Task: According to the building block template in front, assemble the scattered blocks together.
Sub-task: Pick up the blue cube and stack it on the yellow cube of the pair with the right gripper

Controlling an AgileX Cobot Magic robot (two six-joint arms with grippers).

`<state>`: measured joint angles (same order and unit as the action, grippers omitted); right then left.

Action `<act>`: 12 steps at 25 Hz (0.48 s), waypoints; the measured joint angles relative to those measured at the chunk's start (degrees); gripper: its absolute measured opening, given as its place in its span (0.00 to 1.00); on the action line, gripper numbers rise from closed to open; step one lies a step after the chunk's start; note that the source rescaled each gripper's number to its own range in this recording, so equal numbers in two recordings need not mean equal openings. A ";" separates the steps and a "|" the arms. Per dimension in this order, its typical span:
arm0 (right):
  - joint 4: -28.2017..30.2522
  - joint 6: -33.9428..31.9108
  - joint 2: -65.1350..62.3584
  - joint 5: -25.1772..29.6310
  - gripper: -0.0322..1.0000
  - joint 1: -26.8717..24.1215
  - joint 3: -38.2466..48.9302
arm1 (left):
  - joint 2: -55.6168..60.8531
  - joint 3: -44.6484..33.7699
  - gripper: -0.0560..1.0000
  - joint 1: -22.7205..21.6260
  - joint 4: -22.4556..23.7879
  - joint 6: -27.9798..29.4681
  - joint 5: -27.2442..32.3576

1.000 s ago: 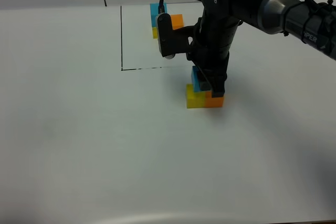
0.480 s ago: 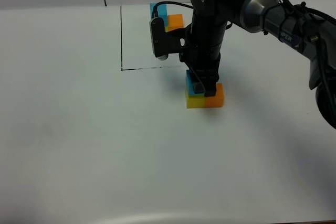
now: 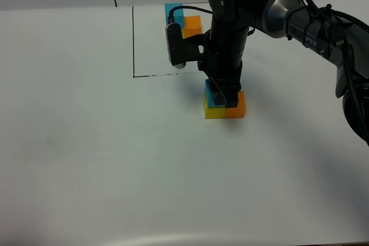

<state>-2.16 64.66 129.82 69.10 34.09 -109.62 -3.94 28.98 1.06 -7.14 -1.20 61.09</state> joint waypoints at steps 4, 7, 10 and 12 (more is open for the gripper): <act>-0.44 0.00 0.79 -0.94 0.05 0.00 0.00 | 0.00 0.00 0.43 0.00 0.00 0.00 0.00; -0.61 -0.11 1.03 -0.94 0.05 0.00 -0.04 | 0.00 0.00 0.43 0.00 0.00 0.00 0.00; -0.61 -0.60 1.40 -0.69 0.05 0.00 -0.35 | 0.00 0.00 0.43 0.00 0.00 0.00 0.00; -0.61 -0.63 1.44 -0.62 0.05 0.00 -0.41 | 0.00 0.00 0.43 0.00 0.00 0.00 0.00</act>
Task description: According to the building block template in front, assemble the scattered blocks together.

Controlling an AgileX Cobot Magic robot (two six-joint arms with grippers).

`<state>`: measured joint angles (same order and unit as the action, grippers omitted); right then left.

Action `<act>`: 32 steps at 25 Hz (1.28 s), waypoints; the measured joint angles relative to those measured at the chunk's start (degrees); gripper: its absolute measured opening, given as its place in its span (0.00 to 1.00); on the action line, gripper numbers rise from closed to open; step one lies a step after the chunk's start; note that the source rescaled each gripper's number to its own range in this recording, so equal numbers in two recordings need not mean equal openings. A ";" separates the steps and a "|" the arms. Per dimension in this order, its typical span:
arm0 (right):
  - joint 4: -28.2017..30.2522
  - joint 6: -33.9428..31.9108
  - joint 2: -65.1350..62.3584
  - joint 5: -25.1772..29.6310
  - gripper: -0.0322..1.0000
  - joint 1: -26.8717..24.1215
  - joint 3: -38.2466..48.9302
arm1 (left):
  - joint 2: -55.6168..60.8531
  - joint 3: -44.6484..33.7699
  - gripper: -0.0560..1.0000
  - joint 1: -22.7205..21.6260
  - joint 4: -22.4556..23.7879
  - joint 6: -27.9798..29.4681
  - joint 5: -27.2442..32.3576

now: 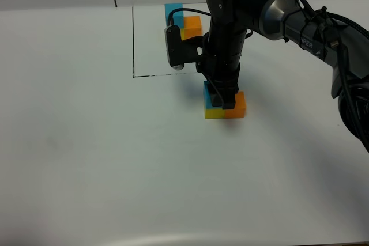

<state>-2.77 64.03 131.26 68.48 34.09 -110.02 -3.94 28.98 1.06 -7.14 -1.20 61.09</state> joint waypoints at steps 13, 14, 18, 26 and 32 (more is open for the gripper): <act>-0.17 -2.14 0.07 0.00 0.05 0.00 0.00 | 0.00 0.00 0.43 0.00 0.00 0.00 0.00; -0.17 -2.34 0.07 0.00 0.05 0.00 0.00 | 0.00 0.00 0.43 0.00 0.00 0.00 0.00; -0.17 -3.44 0.07 -0.06 0.13 0.00 0.00 | 0.00 0.00 0.43 0.00 0.00 0.00 0.00; 2.77 -9.25 -3.66 0.60 0.93 0.00 0.06 | 0.00 0.00 0.43 0.00 0.00 0.00 0.00; 5.30 -22.41 -11.26 0.84 1.00 -2.75 1.73 | 0.00 0.00 0.43 0.00 0.00 0.00 0.00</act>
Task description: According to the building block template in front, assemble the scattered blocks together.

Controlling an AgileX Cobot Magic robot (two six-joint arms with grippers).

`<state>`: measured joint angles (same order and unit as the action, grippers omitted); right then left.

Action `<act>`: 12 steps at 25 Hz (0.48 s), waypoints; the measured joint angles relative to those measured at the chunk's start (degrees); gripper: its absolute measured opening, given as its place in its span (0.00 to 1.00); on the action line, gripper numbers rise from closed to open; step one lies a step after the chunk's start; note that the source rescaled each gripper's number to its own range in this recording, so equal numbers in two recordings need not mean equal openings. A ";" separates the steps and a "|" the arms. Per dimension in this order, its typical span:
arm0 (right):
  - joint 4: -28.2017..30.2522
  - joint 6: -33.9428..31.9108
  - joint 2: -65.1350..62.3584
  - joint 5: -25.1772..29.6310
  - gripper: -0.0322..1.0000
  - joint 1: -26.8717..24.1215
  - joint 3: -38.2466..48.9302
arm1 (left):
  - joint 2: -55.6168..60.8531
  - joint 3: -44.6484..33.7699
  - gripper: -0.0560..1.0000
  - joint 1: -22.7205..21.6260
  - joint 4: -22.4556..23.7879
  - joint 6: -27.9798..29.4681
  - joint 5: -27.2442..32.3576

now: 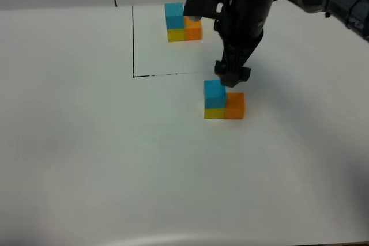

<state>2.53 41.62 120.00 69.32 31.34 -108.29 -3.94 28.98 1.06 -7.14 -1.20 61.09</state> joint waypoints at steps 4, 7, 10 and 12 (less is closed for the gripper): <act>0.52 -13.65 -6.65 -4.90 1.00 -5.81 7.62 | 0.00 0.00 0.43 0.00 0.00 0.00 0.00; 1.00 -21.52 -12.93 -11.99 1.00 -10.32 16.08 | 0.00 0.00 0.43 0.00 0.00 0.00 0.00; 1.00 -26.66 -20.35 -18.32 1.00 -14.27 25.05 | 0.00 0.00 0.43 0.00 0.00 0.00 0.00; 1.00 -28.84 -25.14 -21.09 1.00 -16.95 30.55 | 0.00 0.00 0.43 0.00 0.00 0.00 0.00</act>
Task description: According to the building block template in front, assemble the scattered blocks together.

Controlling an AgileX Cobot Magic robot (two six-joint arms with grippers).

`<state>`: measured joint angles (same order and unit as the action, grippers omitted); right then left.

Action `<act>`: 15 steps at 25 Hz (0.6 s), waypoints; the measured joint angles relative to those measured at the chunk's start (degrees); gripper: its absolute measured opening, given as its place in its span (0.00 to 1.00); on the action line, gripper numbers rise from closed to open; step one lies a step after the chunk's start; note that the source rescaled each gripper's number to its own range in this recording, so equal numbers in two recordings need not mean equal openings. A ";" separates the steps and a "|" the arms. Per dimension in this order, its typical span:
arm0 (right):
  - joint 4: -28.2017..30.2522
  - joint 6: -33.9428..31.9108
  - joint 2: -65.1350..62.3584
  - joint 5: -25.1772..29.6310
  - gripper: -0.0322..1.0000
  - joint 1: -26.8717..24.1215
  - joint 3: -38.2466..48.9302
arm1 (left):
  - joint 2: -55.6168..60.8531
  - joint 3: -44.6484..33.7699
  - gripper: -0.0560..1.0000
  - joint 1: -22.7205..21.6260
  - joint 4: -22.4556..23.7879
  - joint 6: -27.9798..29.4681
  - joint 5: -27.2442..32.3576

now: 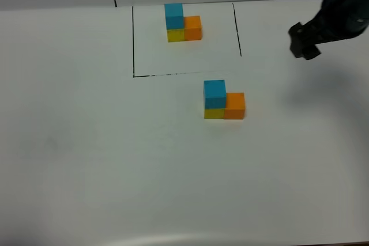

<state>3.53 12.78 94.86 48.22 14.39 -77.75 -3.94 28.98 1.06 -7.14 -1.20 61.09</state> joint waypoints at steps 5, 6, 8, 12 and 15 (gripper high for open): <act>0.00 -1.52 -10.15 -2.74 1.00 -4.72 9.91 | 0.00 0.00 0.43 0.00 0.00 0.00 0.00; 0.06 -1.94 -11.72 -2.74 1.00 -5.36 10.67 | 0.00 0.00 0.43 0.00 0.00 0.00 0.00; 0.47 -3.61 -14.10 -2.91 1.00 -6.11 11.13 | 0.00 0.00 0.43 0.00 0.00 0.00 0.00; 3.24 -7.97 -17.23 -3.03 1.00 -6.42 11.17 | 0.00 0.00 0.43 0.00 0.00 0.00 0.00; 4.67 -10.48 -17.93 -2.88 1.00 -6.55 11.17 | 0.00 0.00 0.43 0.00 0.00 0.00 0.00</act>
<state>8.21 2.30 76.94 45.35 7.84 -66.57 -3.94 28.98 1.06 -7.14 -1.20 61.09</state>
